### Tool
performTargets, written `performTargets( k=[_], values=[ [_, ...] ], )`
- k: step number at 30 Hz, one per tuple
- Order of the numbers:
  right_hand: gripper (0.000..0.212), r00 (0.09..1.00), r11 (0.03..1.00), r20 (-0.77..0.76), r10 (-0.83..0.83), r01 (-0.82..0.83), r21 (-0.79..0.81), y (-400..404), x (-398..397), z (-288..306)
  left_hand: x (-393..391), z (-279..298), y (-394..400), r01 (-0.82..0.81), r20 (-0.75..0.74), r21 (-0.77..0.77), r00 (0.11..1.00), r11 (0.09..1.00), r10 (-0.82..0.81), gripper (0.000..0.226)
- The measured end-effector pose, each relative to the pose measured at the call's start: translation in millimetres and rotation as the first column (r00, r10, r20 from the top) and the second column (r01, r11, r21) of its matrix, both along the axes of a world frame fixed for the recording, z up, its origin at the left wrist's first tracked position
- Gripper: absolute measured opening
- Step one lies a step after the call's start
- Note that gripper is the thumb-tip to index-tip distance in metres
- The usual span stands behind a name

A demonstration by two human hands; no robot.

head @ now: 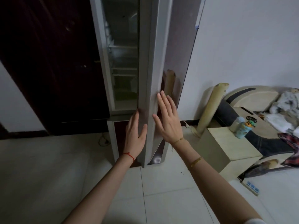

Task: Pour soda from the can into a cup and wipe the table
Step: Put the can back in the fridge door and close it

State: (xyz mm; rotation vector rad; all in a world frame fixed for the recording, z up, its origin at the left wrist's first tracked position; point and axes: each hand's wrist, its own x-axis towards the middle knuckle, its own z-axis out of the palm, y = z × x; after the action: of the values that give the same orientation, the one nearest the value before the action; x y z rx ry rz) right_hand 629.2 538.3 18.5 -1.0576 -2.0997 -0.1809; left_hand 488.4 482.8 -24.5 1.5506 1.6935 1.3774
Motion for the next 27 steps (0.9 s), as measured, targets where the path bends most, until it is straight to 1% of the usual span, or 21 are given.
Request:
performTargets(
  k=[8, 10, 15, 19, 23, 27],
  values=[
    [0.064, 0.994, 0.994, 0.014, 0.108, -0.108, 0.0, 40, -68, 10, -68, 1, 38, -0.07, -0.018, -0.064, 0.997, 0.996, 0.069, 0.061],
    [0.062, 0.99, 0.99, 0.014, 0.14, -0.14, 0.005, 51, -83, 10, -83, -1, 49, -0.066, 0.001, -0.05, 0.998, 0.997, 0.067, 0.062],
    [0.059, 0.992, 0.992, -0.004, 0.126, -0.126, 0.031, 91, -121, 13, -112, -8, 78, -0.136, 0.005, -0.082, 0.991, 0.987, 0.137, 0.061],
    [0.06, 0.992, 0.99, -0.014, 0.124, -0.123, 0.067, 122, -153, 16, -145, -12, 106, -0.164, -0.016, -0.043, 0.986, 0.986, 0.164, 0.061],
    [0.06, 0.993, 0.987, 0.007, 0.121, -0.121, 0.109, 157, -181, 11, -174, -6, 131, -0.197, -0.072, 0.019, 0.978, 0.98, 0.198, 0.054],
    [0.059, 0.992, 0.983, 0.013, 0.127, -0.127, 0.13, 190, -209, 9, -203, -2, 162, -0.216, -0.076, 0.066, 0.972, 0.974, 0.221, 0.048]
  ],
)
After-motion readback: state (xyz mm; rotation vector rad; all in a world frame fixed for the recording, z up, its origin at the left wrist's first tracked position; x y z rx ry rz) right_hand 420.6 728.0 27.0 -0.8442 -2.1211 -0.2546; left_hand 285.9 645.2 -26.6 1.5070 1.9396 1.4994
